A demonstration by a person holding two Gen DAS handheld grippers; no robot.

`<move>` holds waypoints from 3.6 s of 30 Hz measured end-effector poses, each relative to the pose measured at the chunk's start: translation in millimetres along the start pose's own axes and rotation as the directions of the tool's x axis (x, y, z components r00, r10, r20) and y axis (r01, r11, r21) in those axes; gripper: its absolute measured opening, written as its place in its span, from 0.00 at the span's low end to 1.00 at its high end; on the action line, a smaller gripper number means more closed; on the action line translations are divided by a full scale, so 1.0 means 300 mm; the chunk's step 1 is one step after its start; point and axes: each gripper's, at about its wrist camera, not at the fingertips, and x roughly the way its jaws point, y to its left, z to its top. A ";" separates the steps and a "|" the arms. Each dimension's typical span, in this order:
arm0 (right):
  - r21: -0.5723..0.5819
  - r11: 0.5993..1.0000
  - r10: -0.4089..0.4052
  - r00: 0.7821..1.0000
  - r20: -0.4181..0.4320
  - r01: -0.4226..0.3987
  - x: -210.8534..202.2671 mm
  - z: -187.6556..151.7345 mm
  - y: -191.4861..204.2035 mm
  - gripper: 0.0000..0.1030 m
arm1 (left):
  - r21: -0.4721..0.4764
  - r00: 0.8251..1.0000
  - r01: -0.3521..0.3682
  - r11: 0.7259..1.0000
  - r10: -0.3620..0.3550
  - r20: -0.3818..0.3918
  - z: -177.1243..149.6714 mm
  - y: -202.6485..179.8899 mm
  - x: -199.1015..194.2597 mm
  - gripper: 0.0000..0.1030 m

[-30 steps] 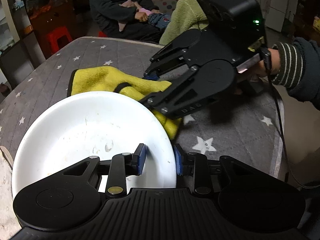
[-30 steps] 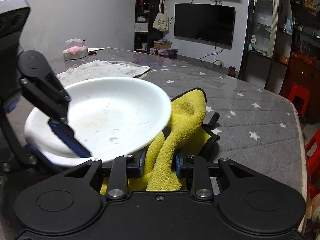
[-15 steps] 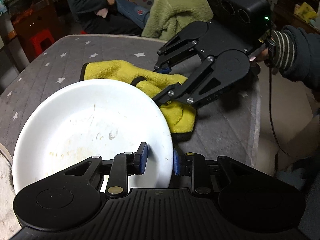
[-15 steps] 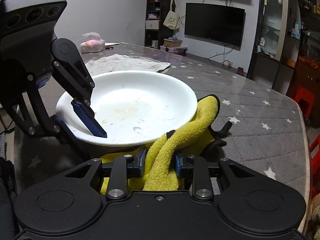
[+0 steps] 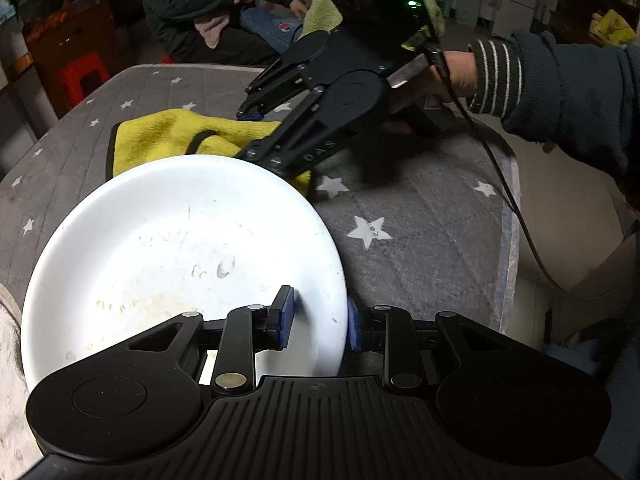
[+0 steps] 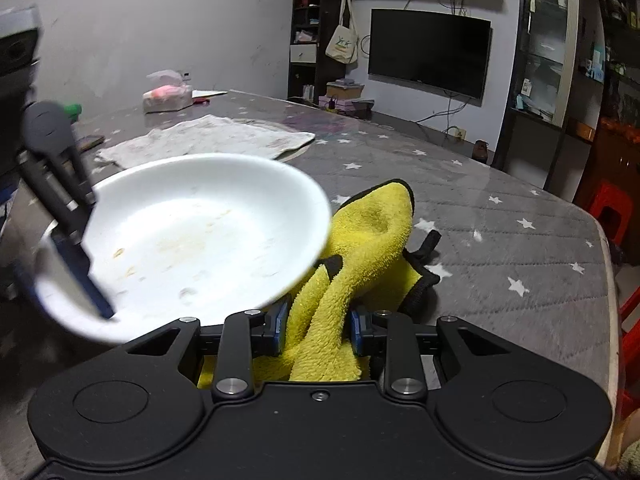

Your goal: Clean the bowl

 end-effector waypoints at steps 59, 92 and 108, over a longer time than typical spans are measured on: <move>-0.062 0.998 0.000 1.000 -0.029 -0.002 -0.036 0.001 0.074 0.30 | -0.091 1.000 -0.004 0.996 0.007 0.023 0.092 0.027 0.045 0.37; 0.062 0.997 -0.044 0.999 0.000 0.044 -0.043 -0.021 0.058 0.30 | -0.034 0.998 0.033 0.999 -0.032 0.047 0.009 0.010 -0.005 0.31; 0.007 0.999 -0.034 0.999 -0.025 0.035 -0.131 -0.057 0.184 0.30 | -0.042 0.998 -0.015 0.999 0.018 0.057 0.045 -0.008 0.037 0.35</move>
